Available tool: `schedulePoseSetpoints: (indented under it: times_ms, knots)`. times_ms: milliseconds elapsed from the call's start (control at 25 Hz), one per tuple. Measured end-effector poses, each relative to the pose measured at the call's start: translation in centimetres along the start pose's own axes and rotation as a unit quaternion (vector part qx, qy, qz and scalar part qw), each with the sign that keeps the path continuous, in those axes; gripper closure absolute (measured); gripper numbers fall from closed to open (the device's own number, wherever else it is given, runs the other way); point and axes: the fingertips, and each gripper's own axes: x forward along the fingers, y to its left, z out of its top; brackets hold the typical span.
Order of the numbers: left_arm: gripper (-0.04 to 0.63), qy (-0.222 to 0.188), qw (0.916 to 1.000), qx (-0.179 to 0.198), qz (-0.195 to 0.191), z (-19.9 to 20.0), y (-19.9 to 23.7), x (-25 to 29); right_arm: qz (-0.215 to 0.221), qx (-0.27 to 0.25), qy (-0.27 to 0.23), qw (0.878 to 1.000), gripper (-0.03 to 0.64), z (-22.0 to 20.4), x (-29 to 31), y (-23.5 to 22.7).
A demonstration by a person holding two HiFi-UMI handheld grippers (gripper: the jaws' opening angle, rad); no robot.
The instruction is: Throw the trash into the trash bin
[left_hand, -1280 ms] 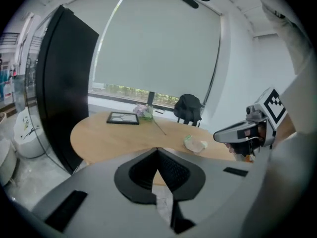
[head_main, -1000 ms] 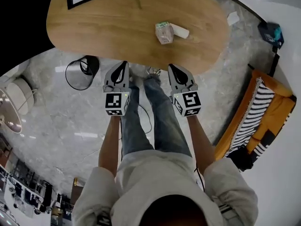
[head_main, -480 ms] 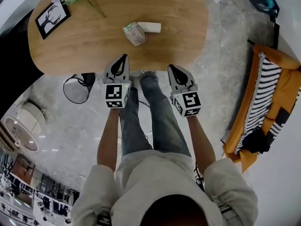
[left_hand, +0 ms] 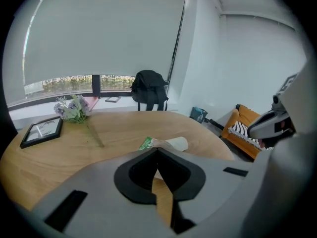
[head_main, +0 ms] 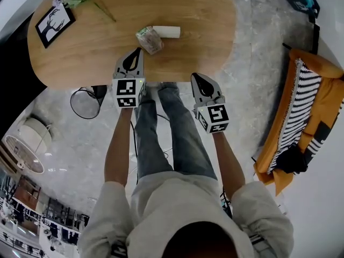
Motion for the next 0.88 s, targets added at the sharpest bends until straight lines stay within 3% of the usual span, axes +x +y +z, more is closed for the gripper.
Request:
schedulePoseSetpoints:
  times_ms: [520,560,640,680,880]
  knots:
    - [0.574,0.018,0.9997,0.010,-0.015,1.0,0.8,4.4,0.000,0.001,0.005,1.000,0.588,0.2,0.4,-0.4]
    - [0.553,0.020,0.9996,0.005,-0.018,1.0,0.8,4.5,0.000,0.001,0.005,1.000,0.588,0.2,0.5,-0.4]
    - [0.400,0.024,0.9994,-0.012,-0.020,0.9,0.9,4.9,0.000,0.001,0.006,1.000,0.588,0.2,0.5,-0.5]
    - [0.366,0.026,0.9993,-0.020,-0.018,0.9,1.0,5.1,0.000,0.002,0.006,1.000,0.588,0.2,0.5,-0.5]
    - [0.294,0.037,0.9980,-0.050,-0.015,0.7,1.3,6.2,0.001,0.003,0.006,1.000,0.588,0.1,0.7,-0.4]
